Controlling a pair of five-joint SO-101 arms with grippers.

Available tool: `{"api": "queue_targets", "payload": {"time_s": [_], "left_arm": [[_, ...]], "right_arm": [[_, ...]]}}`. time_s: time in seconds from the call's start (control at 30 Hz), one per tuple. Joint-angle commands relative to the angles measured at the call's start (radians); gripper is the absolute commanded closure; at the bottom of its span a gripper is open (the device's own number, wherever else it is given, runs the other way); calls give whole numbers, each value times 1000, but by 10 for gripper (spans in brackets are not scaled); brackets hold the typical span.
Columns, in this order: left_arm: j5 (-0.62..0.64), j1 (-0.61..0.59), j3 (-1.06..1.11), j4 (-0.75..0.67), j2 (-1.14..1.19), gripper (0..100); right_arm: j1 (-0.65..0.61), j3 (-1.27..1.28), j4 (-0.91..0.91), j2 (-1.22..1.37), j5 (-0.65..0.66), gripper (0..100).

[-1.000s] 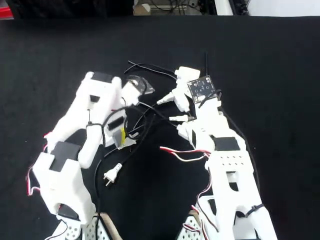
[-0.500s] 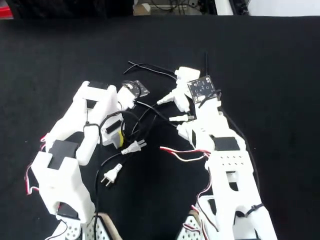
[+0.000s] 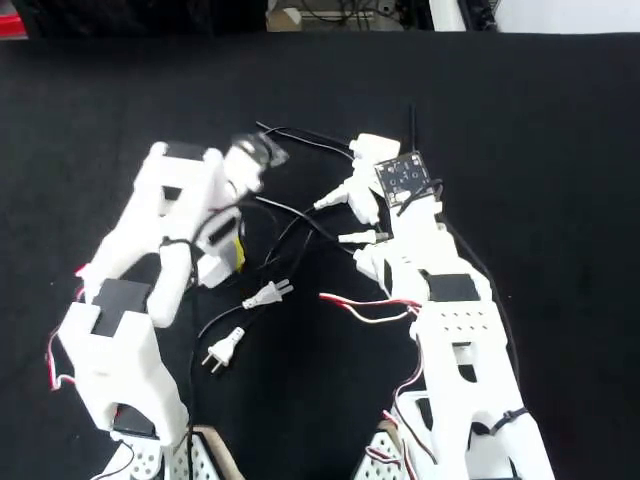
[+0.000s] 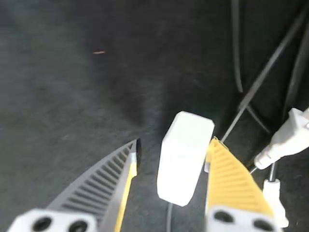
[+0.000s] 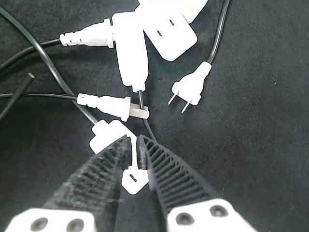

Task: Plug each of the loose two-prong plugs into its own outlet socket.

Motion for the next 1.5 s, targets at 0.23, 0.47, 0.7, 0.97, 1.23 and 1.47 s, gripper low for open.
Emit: {"api": "queue_targets", "payload": {"time_s": [0.23,0.47,0.7,0.97,1.23,1.47], "left_arm": [[8,-84,-162,95,-23,765],[12,-42,-202,253,-87,770],[75,-71,-64,272,-275,770],[77,-168,550,-60,-713,770],[77,-321,990,-292,-1140,765],[77,-355,1164,-402,-1212,765]], "right_arm": [[15,-7,-18,-22,11,984],[14,-7,-18,-22,11,984],[12,-5,-18,-22,11,985],[-11,-1,-18,-22,5,985],[-216,25,-11,-16,6,982],[-313,-2,46,-16,8,982]]}}
